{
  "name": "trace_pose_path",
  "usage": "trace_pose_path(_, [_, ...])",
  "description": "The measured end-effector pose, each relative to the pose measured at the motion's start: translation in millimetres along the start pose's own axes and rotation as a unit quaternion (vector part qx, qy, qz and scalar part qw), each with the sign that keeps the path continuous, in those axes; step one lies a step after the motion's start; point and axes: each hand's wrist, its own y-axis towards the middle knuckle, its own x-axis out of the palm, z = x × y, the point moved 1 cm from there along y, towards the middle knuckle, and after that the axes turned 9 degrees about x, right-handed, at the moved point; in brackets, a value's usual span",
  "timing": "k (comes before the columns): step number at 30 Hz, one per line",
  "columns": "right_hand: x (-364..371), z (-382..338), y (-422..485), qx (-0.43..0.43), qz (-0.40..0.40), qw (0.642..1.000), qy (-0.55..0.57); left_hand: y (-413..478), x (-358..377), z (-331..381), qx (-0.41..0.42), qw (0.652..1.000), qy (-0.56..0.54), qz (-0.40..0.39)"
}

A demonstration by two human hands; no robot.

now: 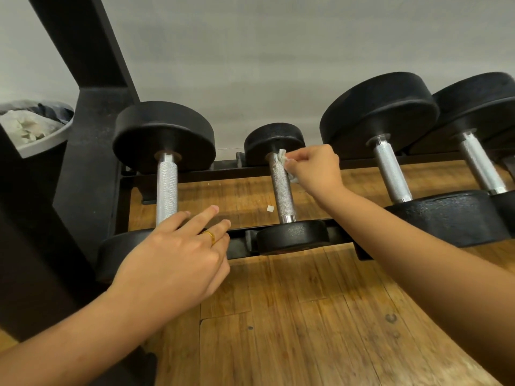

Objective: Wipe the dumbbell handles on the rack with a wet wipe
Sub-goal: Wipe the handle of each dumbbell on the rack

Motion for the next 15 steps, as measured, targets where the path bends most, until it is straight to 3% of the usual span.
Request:
trace_pose_path(7, [-1,5,-25,-0.045,-0.022,0.997,-0.064,-1,0,0,-0.007,1.000,-0.004,-0.008])
trace_pose_path(12, [3,2,-11,-0.027,0.035,0.999,-0.002,1,0,1,-0.008,1.000,-0.006,-0.007])
trace_pose_path(15, [3,6,-12,-0.040,0.028,0.999,-0.011,1,-2,1,-0.004,1.000,-0.001,-0.012])
